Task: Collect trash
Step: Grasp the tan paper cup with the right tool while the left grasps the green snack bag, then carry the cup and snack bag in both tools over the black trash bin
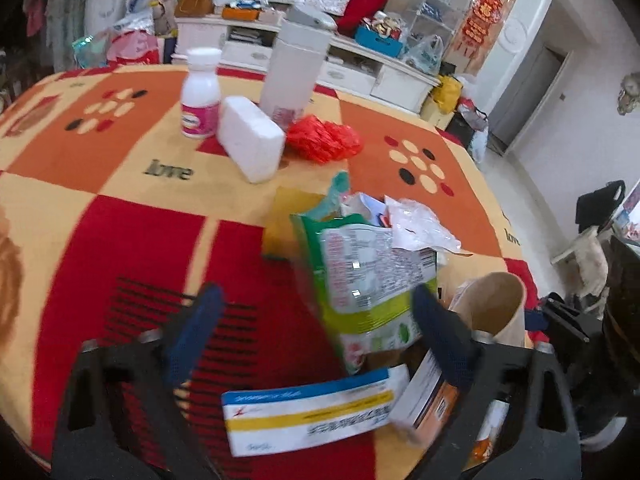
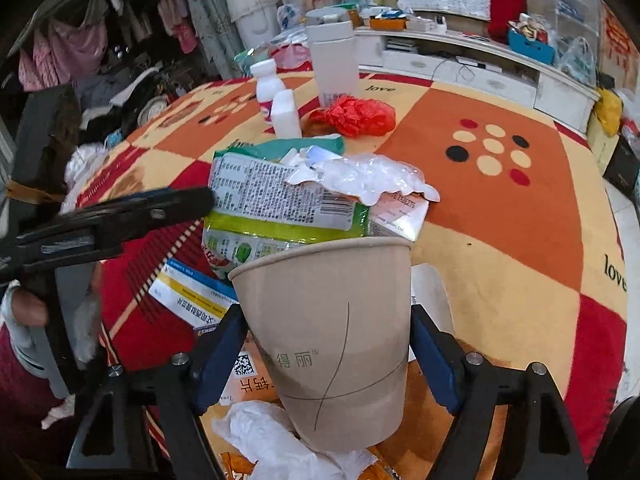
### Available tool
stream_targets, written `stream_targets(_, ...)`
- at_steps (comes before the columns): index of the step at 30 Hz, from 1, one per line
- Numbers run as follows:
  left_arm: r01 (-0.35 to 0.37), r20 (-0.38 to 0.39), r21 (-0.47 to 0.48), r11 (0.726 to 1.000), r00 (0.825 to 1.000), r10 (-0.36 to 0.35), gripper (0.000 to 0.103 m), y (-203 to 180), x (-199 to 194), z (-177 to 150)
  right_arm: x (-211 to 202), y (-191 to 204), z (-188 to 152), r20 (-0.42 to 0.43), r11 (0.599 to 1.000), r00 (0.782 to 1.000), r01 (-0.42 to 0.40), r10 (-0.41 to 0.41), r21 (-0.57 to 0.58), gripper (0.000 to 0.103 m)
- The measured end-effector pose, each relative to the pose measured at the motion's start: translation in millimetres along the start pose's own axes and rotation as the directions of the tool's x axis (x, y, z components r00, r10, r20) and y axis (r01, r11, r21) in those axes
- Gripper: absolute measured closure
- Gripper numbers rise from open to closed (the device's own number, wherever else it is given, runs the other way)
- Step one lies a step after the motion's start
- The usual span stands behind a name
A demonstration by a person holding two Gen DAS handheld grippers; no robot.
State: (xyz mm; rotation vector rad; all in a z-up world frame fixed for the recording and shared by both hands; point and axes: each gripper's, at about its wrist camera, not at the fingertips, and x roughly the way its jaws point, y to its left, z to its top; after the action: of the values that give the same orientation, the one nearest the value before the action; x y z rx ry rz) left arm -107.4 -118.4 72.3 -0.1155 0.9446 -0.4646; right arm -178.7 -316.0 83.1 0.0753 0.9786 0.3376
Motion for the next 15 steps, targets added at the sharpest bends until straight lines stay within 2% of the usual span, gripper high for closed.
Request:
stream_targets(2,0.011,-0.032,0.009,1.0,0.999,-0.01,0.048,-5.1,10.9,0.8,-4.8,-1.4,-0.6,0.017,1.0,1.0,0.001,-0.002,0.01,0.025)
stream_targets(4,0.012,-0.055,0.018,1.0,0.998,-0.011,0.066,-7.9,17.7,-0.8,-12.1,-4.6,-0.7,0.039,1.0,0.999,0.001,-0.002,0.027,0.025)
stream_targets(5,0.001,-0.047,0.02,1.0,0.999,0.0,0.072,-8.3,16.9,-2.0,-15.9,-5.7,-1.0,0.051,0.999,0.999,0.002,-0.003,0.034,0.025)
stream_targets(7,0.007,-0.026,0.017,1.0,1.0,-0.006,0.079,-7.0,9.7,-2.4,-25.1,-10.3,-0.7,0.077,0.999,0.997,0.007,-0.011,0.052,0.025)
stream_targets(9,0.019,-0.01,0.014,1.0,1.0,-0.019,0.08,-4.8,-0.9,-1.2,-32.4,-14.4,-0.8,0.096,0.998,0.995,0.012,-0.019,0.066,0.025)
stream_targets(10,0.016,0.002,0.018,1.0,1.0,-0.016,0.086,-4.3,-7.3,-0.9,-37.2,-16.5,-1.4,0.109,0.997,0.994,0.019,-0.027,0.074,0.025)
stream_targets(15,0.002,0.073,0.041,0.999,0.997,-0.005,0.088,-5.0,-45.8,5.5,-53.6,-21.8,-5.5,0.148,0.995,0.988,0.04,-0.054,0.094,0.025)
